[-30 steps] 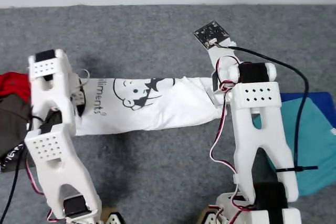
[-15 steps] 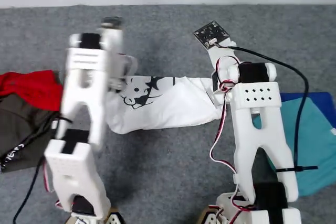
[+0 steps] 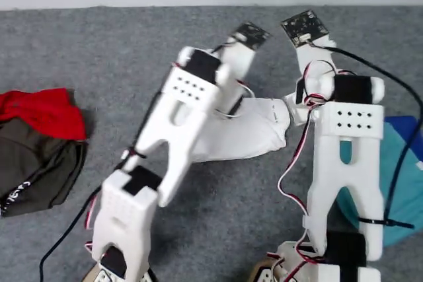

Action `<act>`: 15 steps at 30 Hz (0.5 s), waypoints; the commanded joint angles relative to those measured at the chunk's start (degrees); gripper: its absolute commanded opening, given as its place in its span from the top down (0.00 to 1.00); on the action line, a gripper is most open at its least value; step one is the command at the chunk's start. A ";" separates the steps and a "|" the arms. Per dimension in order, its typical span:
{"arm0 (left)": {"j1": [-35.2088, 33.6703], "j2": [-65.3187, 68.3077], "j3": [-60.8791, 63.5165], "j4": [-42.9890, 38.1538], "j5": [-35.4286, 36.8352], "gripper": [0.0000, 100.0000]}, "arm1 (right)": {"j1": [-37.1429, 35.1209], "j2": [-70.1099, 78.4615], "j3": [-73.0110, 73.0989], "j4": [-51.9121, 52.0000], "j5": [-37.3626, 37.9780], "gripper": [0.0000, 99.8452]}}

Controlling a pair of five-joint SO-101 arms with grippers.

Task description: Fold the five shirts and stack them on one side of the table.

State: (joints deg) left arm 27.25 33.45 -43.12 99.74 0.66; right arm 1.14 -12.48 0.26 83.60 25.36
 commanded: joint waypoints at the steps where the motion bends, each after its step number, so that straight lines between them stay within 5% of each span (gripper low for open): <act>1: 3.52 3.34 -6.29 0.88 -0.35 0.99 | 1.01 -2.24 -2.11 0.57 -0.62 0.87; 9: 8.44 13.98 -17.27 0.88 -0.35 0.99 | 1.89 -2.24 -2.20 0.57 -0.53 0.87; 15: 9.67 22.15 -28.88 0.79 -0.35 0.99 | 11.30 -5.14 -5.63 0.66 -0.53 0.86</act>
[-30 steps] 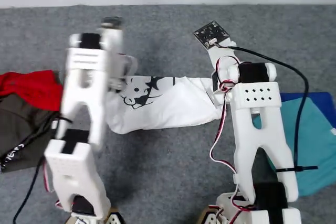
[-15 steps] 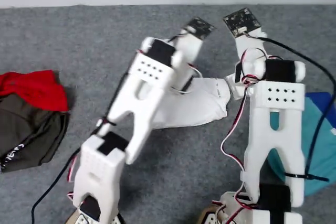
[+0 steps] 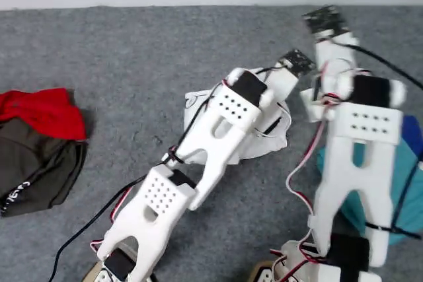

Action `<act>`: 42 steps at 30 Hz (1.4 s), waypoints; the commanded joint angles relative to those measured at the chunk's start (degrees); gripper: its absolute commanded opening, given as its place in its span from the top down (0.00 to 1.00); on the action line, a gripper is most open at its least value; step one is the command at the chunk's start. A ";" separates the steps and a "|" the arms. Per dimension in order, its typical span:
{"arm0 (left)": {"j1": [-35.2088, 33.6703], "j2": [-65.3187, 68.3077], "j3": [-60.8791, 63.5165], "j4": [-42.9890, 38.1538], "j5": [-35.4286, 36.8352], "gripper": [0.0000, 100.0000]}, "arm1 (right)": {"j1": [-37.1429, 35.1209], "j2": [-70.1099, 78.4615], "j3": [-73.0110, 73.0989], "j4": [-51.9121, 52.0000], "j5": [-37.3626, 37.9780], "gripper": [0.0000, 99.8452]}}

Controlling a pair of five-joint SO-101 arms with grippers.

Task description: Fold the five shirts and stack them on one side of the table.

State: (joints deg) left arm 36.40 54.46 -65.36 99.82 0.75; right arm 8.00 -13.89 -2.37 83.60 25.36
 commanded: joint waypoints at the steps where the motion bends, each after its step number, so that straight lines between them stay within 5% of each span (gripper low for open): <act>1: 0.53 2.20 -8.22 0.70 -0.44 0.99 | 5.58 -4.62 -3.25 0.66 -0.53 0.86; 12: 3.69 6.51 -14.55 0.44 -0.44 0.98 | 7.34 -7.43 -3.34 0.57 -0.62 0.86; 20: 3.78 6.51 -20.79 -1.23 -0.44 0.82 | 7.25 -7.43 -3.34 0.57 -0.62 0.86; 26: 3.34 5.89 -21.41 -2.02 -0.79 0.81 | 7.25 -7.43 -3.34 0.66 -0.62 0.86; 31: -4.84 2.81 -27.30 0.70 -0.88 0.81 | 6.73 -6.90 -3.08 0.57 -0.97 0.86; 36: -16.18 0.09 -27.30 0.70 -0.88 0.81 | -1.71 -4.79 0.44 -0.84 -1.05 0.86; 42: -30.15 -4.40 -27.30 0.88 -0.79 0.81 | -9.27 5.67 6.15 -15.78 -5.36 0.86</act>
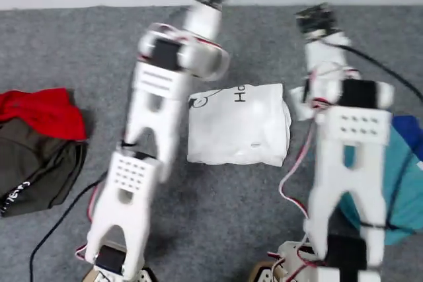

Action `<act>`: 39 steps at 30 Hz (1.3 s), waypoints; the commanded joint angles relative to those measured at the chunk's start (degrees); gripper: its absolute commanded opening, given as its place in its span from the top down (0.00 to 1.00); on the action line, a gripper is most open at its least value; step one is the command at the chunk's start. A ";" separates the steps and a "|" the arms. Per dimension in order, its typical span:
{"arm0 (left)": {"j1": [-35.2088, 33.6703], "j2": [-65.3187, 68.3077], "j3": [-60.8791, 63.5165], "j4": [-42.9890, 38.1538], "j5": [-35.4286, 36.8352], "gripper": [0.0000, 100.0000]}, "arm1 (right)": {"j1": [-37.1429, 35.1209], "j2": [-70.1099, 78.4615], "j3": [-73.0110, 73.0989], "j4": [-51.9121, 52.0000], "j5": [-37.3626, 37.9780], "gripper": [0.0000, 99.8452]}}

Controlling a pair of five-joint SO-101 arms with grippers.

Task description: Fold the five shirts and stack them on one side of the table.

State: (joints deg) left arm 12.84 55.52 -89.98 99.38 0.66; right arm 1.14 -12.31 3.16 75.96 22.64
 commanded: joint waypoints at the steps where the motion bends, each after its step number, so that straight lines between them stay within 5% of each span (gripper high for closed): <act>1: -8.62 -6.24 -2.68 1.41 -0.70 0.81 | -3.12 6.64 0.53 -10.68 -3.08 0.86; 7: -14.24 -10.02 -2.68 1.41 -0.62 0.81 | -7.34 21.41 -5.10 -14.11 -7.38 0.80; 32: -13.63 -11.60 2.59 1.41 -0.62 0.81 | -7.96 47.96 -12.13 -21.41 -7.56 0.80; 39: -11.60 -11.60 2.59 1.41 -0.62 0.81 | -8.22 48.31 -12.22 -21.41 -0.26 1.00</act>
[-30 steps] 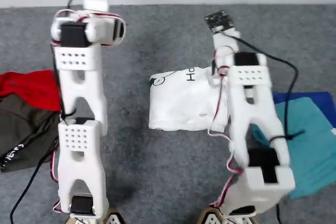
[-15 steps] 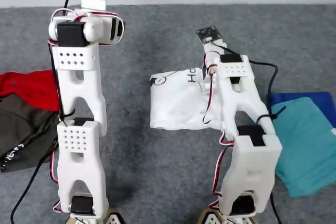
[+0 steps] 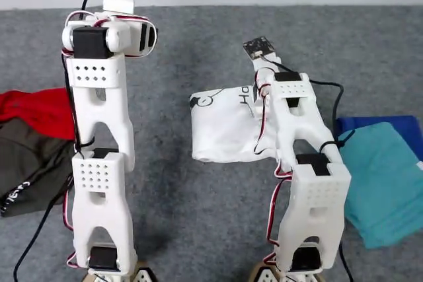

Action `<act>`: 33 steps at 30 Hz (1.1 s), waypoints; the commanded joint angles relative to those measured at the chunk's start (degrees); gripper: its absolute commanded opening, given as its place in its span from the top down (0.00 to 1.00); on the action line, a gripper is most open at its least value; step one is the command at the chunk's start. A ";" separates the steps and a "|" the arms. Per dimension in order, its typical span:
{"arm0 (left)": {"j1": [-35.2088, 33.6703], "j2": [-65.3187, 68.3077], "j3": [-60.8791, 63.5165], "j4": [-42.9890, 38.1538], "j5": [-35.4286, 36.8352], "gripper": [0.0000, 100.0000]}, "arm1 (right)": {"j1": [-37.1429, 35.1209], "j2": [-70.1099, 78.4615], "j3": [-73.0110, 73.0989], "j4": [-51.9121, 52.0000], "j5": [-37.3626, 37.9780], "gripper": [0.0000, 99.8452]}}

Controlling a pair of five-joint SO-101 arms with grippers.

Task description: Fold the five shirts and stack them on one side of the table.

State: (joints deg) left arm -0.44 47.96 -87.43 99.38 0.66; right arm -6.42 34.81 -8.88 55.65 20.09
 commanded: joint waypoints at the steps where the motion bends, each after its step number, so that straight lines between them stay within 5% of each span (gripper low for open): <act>1: 2.11 -4.04 0.04 1.41 -0.62 0.81 | -0.57 1.19 -0.09 -0.66 2.29 0.99; 23: 2.99 -4.04 0.04 1.41 -0.62 0.81 | 13.76 -34.42 -0.97 18.33 -6.77 0.99; 33: 3.08 -4.04 0.04 1.41 -0.62 0.81 | 26.86 -38.55 -0.97 24.92 -6.77 0.99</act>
State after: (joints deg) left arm 2.20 47.96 -87.43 99.38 0.57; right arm 16.53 -0.18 -9.05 79.47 13.93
